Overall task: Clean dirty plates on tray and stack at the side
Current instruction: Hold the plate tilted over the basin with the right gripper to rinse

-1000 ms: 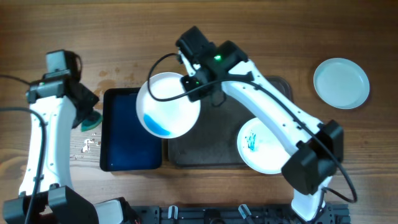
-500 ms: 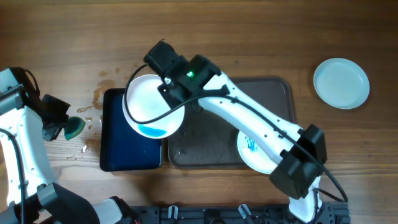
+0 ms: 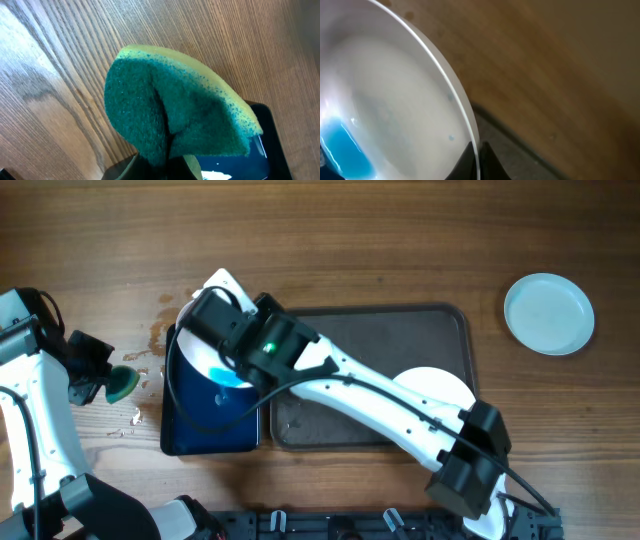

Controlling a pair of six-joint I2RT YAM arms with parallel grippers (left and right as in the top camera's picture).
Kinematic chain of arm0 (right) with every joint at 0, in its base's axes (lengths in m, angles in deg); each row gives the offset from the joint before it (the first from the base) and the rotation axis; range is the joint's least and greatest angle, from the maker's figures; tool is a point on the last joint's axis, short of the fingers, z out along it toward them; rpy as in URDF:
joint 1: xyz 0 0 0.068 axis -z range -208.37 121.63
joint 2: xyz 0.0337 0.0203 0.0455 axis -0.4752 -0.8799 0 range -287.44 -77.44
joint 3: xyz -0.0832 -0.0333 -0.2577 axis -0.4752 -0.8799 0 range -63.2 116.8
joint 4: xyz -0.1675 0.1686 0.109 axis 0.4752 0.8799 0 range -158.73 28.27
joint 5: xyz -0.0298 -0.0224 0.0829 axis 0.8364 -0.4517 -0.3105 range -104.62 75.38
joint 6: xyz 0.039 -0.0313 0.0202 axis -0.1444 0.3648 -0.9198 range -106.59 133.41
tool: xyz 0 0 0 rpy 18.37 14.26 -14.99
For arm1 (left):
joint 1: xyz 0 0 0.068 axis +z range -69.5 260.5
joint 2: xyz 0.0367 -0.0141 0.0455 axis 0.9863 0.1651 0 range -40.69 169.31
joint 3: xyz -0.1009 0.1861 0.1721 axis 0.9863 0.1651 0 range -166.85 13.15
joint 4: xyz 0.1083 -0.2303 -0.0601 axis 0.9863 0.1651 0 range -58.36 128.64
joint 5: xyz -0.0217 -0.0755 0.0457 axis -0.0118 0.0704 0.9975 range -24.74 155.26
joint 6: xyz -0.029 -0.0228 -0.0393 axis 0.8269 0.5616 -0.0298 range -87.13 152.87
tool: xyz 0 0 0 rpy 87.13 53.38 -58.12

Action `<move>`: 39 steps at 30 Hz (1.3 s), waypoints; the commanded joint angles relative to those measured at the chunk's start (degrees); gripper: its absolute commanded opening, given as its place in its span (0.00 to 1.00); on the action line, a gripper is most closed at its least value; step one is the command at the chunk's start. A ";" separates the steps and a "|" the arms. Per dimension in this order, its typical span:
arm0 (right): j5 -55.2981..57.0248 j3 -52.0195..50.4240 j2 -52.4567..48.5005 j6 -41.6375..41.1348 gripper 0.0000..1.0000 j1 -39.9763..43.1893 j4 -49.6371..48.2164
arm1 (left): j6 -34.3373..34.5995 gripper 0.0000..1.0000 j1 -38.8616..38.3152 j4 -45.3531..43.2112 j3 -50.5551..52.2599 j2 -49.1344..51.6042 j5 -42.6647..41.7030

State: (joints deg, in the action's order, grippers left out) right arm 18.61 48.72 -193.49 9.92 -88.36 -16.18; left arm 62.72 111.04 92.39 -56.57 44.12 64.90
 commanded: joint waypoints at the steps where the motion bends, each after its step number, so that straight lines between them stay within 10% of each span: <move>1: 12.04 1.77 -0.66 8.37 0.04 -2.78 -3.69 | -1.14 0.04 0.22 -0.35 -1.22 -1.18 -0.66; 30: 22.91 1.77 -0.66 34.62 0.05 -8.11 -16.74 | -1.14 0.04 0.22 -0.26 -1.22 -1.18 -0.68; 39: 28.48 1.75 -0.74 56.30 0.05 -9.73 -31.30 | -1.14 0.04 0.22 -0.26 -1.22 -1.18 -0.70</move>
State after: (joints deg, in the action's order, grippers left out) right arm 43.53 48.83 -193.62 56.06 -97.13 -44.98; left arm 62.45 111.04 92.26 -56.57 44.12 64.88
